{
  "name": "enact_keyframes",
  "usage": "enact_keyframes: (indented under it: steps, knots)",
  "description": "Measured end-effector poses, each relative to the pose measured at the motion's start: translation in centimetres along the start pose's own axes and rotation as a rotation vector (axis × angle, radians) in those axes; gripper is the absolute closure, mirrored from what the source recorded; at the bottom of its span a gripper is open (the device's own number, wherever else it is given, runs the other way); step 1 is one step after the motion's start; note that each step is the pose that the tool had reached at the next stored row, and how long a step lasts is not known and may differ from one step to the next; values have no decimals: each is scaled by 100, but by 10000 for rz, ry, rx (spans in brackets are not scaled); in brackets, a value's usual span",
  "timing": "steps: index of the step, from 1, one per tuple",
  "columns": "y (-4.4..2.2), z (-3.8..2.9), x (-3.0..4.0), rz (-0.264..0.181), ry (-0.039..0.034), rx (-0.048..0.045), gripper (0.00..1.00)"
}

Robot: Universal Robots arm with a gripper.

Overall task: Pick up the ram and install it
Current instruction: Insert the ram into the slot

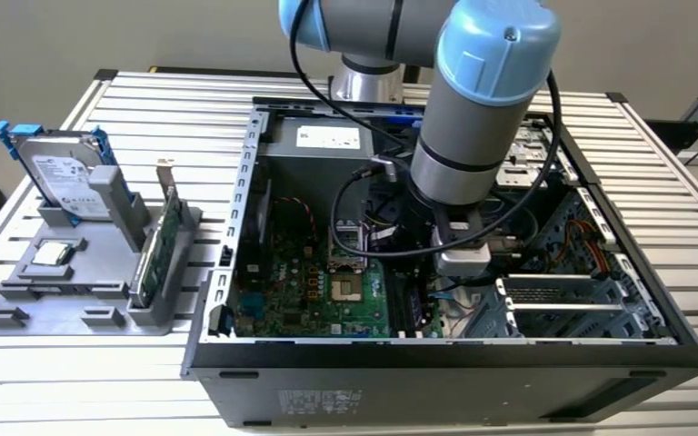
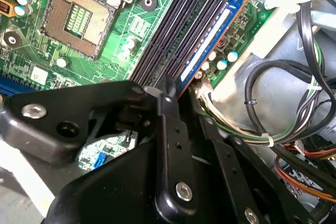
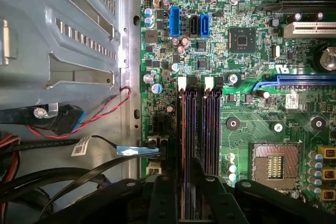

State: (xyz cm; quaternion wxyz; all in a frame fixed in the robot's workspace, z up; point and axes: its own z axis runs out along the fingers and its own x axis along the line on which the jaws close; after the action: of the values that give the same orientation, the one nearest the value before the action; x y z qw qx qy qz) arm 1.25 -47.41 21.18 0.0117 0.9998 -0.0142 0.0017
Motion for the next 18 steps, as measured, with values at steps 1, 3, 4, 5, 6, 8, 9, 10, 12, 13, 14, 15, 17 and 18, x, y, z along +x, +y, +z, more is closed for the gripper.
enact_keyframes:
  steps: [1,3,4,5,6,8,9,10,12,13,14,15,17,18]
  knots:
    - [0,0,0,-1,0,0,0]
    - [1,-17,0,-1,-1,-3,0]
    - [1,-53,1,0,-1,-2,0]
    - [2,-93,1,0,0,0,0]
    - [3,-137,1,-1,0,0,0]
    - [5,-230,1,0,0,1,0]
    - [6,-267,1,0,-1,-1,0]
    - [7,-309,1,-1,0,0,0]
    - [9,-380,2,-1,-1,-3,0]
    - [9,-389,2,-1,0,1,0]
    - [9,-389,2,-1,0,2,0]
    - [9,-389,2,-1,0,3,100]
    - [9,-391,2,-1,-1,0,100]
    - [9,-391,2,-1,0,1,100]
